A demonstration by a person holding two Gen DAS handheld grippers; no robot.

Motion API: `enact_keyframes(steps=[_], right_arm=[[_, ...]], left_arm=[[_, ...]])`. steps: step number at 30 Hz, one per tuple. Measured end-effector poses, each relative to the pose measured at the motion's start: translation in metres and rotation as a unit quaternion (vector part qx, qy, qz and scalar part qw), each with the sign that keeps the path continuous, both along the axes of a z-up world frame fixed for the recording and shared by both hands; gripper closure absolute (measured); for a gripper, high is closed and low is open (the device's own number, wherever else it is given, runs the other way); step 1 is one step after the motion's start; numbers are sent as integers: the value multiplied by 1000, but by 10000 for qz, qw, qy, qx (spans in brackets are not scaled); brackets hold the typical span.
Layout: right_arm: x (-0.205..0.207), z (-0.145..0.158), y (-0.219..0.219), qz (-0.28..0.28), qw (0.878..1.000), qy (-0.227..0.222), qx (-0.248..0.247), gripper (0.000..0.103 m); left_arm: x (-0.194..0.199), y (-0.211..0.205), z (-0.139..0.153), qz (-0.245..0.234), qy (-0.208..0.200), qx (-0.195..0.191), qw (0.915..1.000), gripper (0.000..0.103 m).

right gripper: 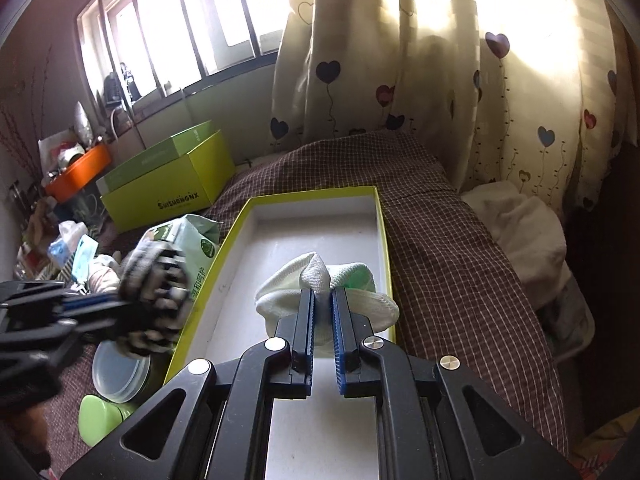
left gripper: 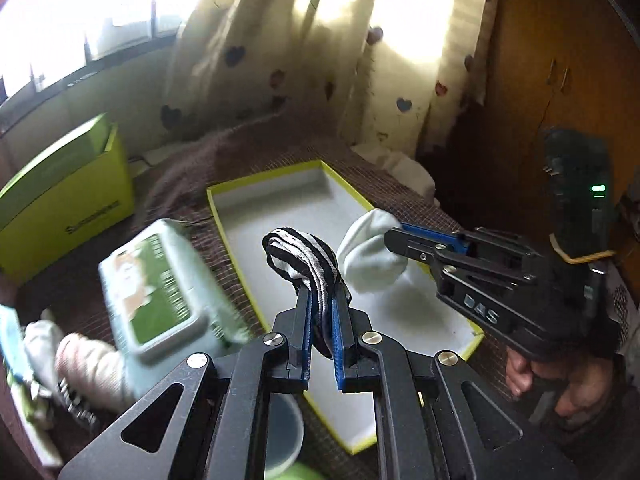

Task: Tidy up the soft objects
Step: 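Carry the sock pair into the white tray with the right gripper while the left gripper grasps the striped cloth, then release the sock pair and striped cloth into the tray, open both grippers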

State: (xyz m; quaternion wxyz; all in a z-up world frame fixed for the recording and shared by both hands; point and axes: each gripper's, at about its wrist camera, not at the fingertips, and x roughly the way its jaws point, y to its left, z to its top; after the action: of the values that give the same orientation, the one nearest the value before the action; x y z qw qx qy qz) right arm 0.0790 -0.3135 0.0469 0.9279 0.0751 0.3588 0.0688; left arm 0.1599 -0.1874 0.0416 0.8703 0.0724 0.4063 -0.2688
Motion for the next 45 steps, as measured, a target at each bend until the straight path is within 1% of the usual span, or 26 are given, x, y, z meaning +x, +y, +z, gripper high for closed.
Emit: enact_keyframes(steps=[1, 3, 4, 8, 11, 12, 15, 18, 20, 24, 26, 30, 34, 42, 45], right_arm=[[0, 0, 1, 31, 10000, -9, -10, 91], [-2, 1, 1, 64, 10000, -53, -21, 80], [-3, 3, 1, 70, 9999, -79, -9, 79], [-15, 10, 0, 58, 9998, -198, -25, 78], [-25, 15, 0, 21, 9997, -246, -32, 73], [-28, 17, 0, -3, 9997, -251, -41, 72], [-41, 25, 4, -33, 9995, -307, -76, 71], [-56, 32, 14, 49, 9992, -383, -121, 71], [-66, 37, 24, 163, 9988, -439, -125, 70], [-81, 43, 44, 436, 9974, -544, -166, 63], [-87, 44, 55, 577, 9966, -557, -169, 62], [-97, 44, 74, 845, 9945, -582, -200, 62], [-102, 44, 89, 1053, 9923, -624, -205, 62], [-108, 44, 110, 1381, 9886, -577, -148, 61], [-111, 43, 121, 1488, 9872, -525, -242, 61]], left_arm=[[4, -3, -3, -27, 58, 29, 10000, 94], [10, -8, -9, -83, 168, 29, 9998, 94], [12, -9, -10, -75, 188, 23, 9998, 93], [13, -6, -9, -55, 209, -85, 9997, 81], [11, -2, -5, -46, 209, -208, 9996, 68], [10, -1, -4, -37, 212, -253, 9994, 66], [-2, 11, 5, 10, 126, -420, 9990, 66], [-19, 28, 12, 126, 79, -535, 9985, 66], [-29, 40, 14, 249, 73, -585, 9980, 66], [-52, 65, 17, 476, 13, -695, 9964, 66], [-63, 78, 17, 594, -22, -756, 9954, 66], [-81, 102, 15, 839, -112, -798, 9932, 66], [-94, 122, 8, 1055, -110, -852, 9907, 66], [-111, 153, -4, 1327, -75, -924, 9868, 66], [-113, 166, -10, 1497, -6, -922, 9844, 66]])
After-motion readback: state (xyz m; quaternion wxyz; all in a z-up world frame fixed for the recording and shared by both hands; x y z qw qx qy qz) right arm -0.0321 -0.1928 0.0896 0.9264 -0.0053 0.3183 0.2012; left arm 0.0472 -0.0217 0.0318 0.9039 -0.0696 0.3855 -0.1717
